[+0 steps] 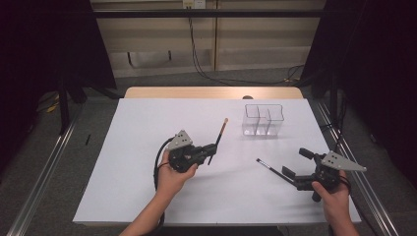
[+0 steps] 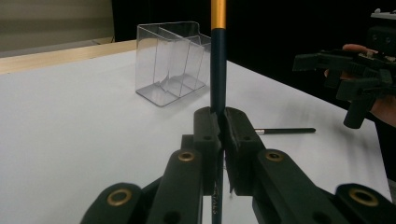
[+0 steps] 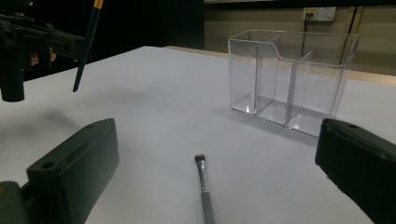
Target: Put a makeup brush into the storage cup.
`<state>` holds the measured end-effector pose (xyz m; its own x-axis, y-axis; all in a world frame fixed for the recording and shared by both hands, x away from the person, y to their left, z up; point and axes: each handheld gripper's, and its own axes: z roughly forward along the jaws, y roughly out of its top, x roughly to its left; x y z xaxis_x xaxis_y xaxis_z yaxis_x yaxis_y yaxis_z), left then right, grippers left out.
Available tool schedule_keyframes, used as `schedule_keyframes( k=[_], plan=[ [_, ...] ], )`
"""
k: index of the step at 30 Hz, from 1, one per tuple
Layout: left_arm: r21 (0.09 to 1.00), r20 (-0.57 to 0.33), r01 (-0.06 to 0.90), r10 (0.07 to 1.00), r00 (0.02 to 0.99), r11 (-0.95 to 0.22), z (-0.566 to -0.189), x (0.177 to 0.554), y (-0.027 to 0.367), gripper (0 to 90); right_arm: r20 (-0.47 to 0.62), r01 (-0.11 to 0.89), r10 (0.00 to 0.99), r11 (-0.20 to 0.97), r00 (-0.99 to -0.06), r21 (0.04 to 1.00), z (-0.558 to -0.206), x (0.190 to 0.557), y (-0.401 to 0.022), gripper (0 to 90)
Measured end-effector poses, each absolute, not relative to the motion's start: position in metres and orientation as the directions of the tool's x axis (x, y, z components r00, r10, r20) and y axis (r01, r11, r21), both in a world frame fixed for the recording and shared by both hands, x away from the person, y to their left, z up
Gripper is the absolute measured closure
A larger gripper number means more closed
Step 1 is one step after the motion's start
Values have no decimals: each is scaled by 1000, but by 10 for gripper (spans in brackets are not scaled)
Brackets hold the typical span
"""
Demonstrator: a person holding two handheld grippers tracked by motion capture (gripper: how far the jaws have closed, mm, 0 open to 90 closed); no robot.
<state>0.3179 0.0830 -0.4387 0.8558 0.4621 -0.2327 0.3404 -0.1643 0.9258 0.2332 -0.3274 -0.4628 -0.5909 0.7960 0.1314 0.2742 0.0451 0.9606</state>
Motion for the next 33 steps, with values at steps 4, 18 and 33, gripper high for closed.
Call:
schedule_keyframes(
  k=[4,18,33],
  plan=[
    [926,-231,339,459,858,-168,-440,318,82,841,139,287,797,44,-588,957,-461,237,-324,0],
    [928,-232,335,450,863,-164,-440,316,79,841,135,275,774,52,-619,960,-449,246,-309,0],
    [927,-229,332,435,871,-177,-441,315,74,841,129,272,743,74,-656,959,-441,260,-285,0]
  ],
)
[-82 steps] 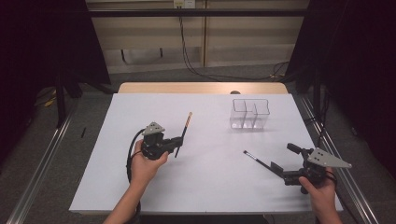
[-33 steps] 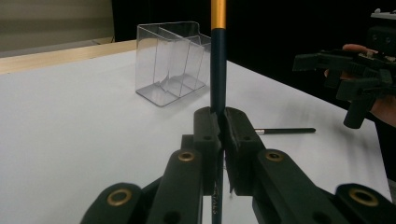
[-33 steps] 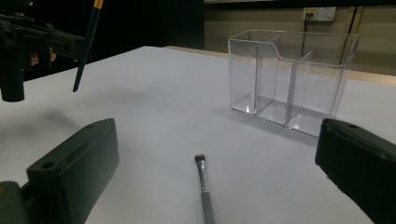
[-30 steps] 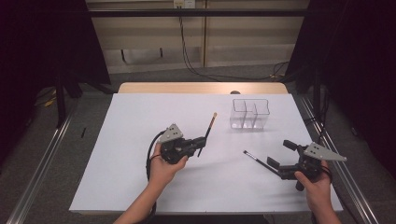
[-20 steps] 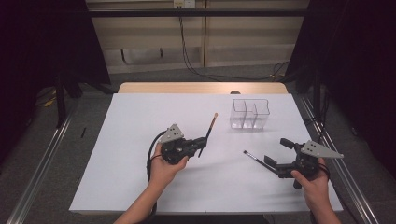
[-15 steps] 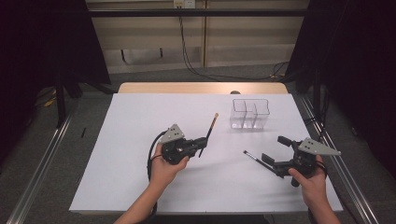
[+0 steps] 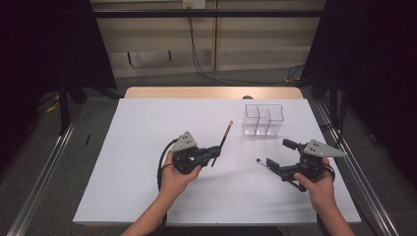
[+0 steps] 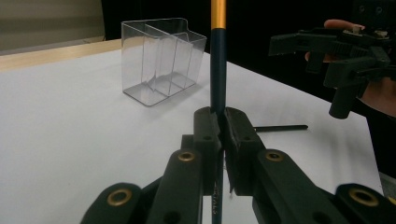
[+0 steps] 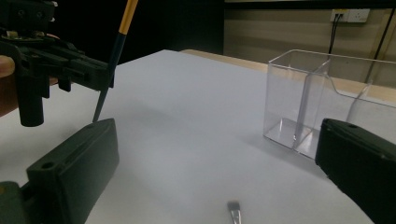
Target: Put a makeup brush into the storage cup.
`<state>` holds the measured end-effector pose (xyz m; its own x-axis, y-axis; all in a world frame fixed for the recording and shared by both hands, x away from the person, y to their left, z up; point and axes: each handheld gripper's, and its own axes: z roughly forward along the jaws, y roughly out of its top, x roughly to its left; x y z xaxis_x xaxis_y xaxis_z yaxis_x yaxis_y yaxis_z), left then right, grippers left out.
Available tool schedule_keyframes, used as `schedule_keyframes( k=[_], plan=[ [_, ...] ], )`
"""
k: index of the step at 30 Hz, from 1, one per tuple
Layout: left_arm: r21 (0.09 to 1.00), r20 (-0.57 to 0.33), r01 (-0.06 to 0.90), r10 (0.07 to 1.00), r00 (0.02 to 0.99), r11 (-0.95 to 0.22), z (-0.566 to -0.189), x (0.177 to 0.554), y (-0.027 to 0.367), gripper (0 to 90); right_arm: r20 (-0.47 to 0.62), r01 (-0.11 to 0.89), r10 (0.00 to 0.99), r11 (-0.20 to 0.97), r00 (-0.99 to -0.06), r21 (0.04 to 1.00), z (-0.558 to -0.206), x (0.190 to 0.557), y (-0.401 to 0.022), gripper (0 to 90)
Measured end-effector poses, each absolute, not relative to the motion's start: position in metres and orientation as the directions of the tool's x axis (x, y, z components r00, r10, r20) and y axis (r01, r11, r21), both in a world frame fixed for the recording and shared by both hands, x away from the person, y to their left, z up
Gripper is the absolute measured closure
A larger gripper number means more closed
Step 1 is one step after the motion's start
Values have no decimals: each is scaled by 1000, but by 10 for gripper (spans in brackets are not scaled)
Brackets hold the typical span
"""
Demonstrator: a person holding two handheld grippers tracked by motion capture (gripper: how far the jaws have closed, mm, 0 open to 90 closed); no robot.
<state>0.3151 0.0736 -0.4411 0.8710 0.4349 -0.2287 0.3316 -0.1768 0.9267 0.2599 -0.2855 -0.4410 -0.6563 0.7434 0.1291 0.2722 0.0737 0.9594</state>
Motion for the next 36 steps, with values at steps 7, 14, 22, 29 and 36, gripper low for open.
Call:
schedule_keyframes(
  k=[7,14,22,29,36],
  plan=[
    [926,-230,333,431,873,-181,-442,315,71,841,135,272,726,74,-674,960,-438,266,-271,0],
    [924,-235,337,423,875,-183,-444,314,69,841,128,266,702,90,-700,960,-433,273,-255,0],
    [923,-241,339,415,877,-181,-446,314,65,841,140,269,690,82,-710,960,-427,279,-244,0],
    [922,-238,337,407,882,-191,-447,313,62,841,151,276,680,78,-718,958,-422,283,-235,0],
    [921,-238,337,403,884,-195,-448,312,59,841,163,270,663,61,-731,961,-416,287,-225,0]
  ],
)
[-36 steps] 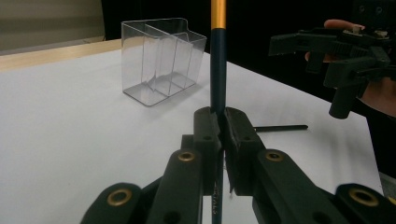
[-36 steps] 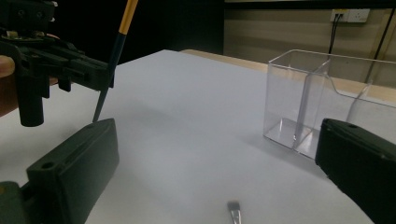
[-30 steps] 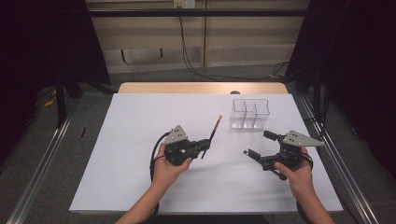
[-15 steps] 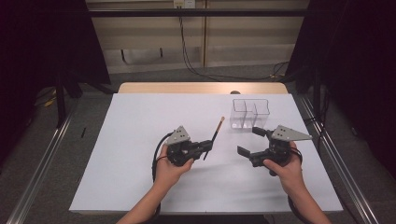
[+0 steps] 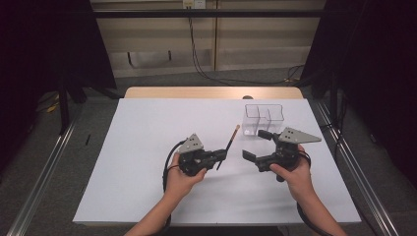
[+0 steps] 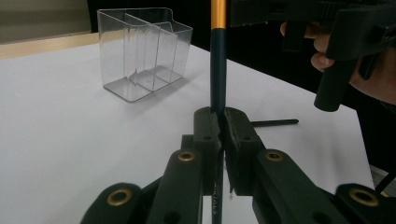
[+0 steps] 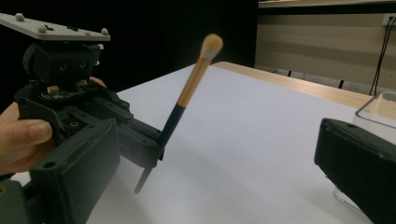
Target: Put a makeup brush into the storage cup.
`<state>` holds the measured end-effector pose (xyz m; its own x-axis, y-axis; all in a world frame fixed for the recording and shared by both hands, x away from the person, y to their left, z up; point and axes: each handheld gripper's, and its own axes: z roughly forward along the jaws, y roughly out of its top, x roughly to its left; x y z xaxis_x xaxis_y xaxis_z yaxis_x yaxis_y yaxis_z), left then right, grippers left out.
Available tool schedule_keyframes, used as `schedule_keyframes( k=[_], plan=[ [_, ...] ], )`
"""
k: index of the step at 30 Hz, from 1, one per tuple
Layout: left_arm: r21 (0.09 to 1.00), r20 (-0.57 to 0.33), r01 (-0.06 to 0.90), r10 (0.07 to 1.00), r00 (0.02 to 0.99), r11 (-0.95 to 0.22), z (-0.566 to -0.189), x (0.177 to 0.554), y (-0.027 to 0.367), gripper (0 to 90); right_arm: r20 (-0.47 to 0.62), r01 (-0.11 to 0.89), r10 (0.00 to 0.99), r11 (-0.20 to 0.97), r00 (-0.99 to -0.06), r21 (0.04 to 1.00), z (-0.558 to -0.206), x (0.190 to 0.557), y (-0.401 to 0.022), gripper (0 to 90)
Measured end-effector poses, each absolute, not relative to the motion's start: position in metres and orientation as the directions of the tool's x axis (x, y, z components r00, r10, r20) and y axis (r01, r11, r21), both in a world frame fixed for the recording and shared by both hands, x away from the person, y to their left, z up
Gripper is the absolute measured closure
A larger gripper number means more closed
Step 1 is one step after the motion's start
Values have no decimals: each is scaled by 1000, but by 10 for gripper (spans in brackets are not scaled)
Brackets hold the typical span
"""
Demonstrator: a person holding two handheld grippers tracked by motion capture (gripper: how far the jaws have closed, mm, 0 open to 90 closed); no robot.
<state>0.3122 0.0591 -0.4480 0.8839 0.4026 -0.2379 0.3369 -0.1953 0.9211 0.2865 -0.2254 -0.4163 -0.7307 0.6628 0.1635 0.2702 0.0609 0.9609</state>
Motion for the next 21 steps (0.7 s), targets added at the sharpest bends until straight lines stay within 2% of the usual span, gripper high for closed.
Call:
schedule_keyframes(
  k=[6,11,19,21],
  plan=[
    [922,-232,332,400,887,-202,-449,312,59,841,189,282,642,45,-743,958,-415,289,-218,25],
    [924,-231,328,398,888,-196,-449,311,57,841,203,296,625,47,-754,954,-416,291,-213,94],
    [927,-225,320,390,893,-198,-450,309,54,841,247,335,611,32,-752,942,-419,296,-207,330],
    [928,-222,316,388,894,-198,-450,309,54,841,248,333,616,24,-747,943,-419,297,-207,359]
  ],
)
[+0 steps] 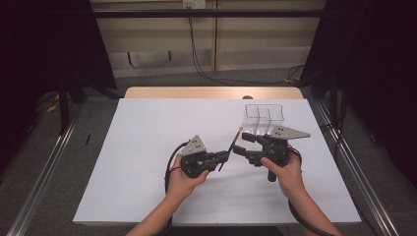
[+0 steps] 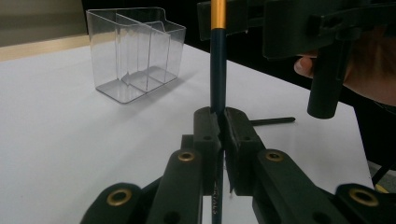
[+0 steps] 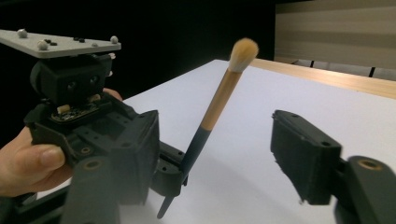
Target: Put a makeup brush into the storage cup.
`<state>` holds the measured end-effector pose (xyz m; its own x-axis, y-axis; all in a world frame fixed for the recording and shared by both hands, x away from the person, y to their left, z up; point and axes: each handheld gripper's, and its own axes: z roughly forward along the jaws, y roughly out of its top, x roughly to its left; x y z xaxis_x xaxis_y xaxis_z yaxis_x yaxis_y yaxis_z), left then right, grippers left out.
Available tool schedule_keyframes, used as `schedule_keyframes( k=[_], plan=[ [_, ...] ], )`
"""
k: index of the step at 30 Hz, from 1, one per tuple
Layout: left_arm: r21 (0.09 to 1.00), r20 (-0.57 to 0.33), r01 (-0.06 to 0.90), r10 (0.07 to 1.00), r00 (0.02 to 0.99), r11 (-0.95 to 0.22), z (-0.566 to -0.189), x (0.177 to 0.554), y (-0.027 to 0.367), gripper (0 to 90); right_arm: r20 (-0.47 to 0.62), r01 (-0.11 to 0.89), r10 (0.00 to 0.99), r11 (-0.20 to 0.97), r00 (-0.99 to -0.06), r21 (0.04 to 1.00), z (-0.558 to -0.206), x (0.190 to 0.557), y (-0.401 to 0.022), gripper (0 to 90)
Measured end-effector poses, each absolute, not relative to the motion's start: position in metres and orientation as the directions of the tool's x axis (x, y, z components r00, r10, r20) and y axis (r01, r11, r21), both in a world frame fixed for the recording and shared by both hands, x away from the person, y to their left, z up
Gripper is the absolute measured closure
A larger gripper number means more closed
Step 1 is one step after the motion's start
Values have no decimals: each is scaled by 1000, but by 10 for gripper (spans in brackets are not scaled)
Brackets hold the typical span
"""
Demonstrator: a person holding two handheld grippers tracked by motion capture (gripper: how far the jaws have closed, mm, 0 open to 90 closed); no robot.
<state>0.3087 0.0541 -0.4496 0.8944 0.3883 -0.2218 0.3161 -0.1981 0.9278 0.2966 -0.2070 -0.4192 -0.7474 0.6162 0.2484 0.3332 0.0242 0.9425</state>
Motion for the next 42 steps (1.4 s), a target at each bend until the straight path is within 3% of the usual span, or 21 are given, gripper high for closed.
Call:
schedule_keyframes(
  k=[13,26,39,42],
  plan=[
    [933,-216,305,381,899,-191,-449,309,54,841,235,326,622,35,-747,945,-418,299,-198,595],
    [938,-219,300,374,901,-172,-448,308,55,840,304,385,589,12,-749,923,-416,302,-193,786],
    [937,-251,319,358,899,-145,-446,309,58,833,288,353,553,13,-782,936,-410,302,-187,839],
    [935,-270,332,354,895,-125,-446,310,60,791,273,337,565,10,-779,941,-408,302,-188,839]
  ],
)
